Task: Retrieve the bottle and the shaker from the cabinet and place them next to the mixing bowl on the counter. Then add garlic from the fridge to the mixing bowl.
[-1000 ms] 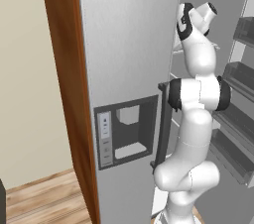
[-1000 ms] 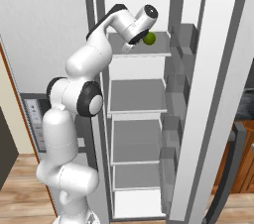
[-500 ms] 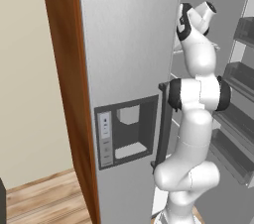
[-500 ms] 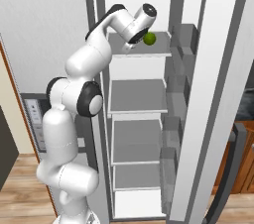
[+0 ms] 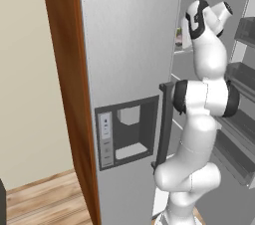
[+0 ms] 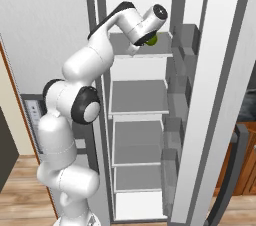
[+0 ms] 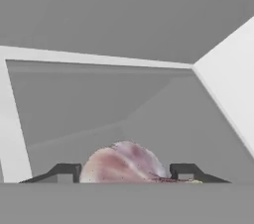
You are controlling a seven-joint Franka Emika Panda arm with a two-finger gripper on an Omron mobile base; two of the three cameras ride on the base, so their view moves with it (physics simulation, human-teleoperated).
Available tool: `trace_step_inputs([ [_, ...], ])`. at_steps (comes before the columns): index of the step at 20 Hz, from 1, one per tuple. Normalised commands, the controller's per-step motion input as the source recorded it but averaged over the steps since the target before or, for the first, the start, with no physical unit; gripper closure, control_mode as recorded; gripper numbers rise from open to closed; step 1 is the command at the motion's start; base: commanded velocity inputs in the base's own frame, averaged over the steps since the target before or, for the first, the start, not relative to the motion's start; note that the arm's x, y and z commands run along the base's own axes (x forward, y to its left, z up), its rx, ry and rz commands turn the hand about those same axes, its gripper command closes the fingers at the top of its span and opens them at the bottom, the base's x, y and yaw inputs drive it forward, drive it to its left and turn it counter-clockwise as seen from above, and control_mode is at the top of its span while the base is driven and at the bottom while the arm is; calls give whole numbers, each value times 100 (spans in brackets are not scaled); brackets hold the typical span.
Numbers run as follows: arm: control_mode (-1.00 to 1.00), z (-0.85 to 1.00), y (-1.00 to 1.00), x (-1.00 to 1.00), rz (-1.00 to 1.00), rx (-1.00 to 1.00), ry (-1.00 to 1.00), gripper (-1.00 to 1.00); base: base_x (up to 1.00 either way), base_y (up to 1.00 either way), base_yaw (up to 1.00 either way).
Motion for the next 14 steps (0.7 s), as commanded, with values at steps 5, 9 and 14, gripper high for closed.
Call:
trace_step_inputs([
  [5,-100,5,7,-73,0,0,-9,100,0,0,0],
  [9,-100,1,19,-83,0,0,-8,100,0,0,0],
  [14,-100,0,24,-84,0,0,-8,100,0,0,0],
])
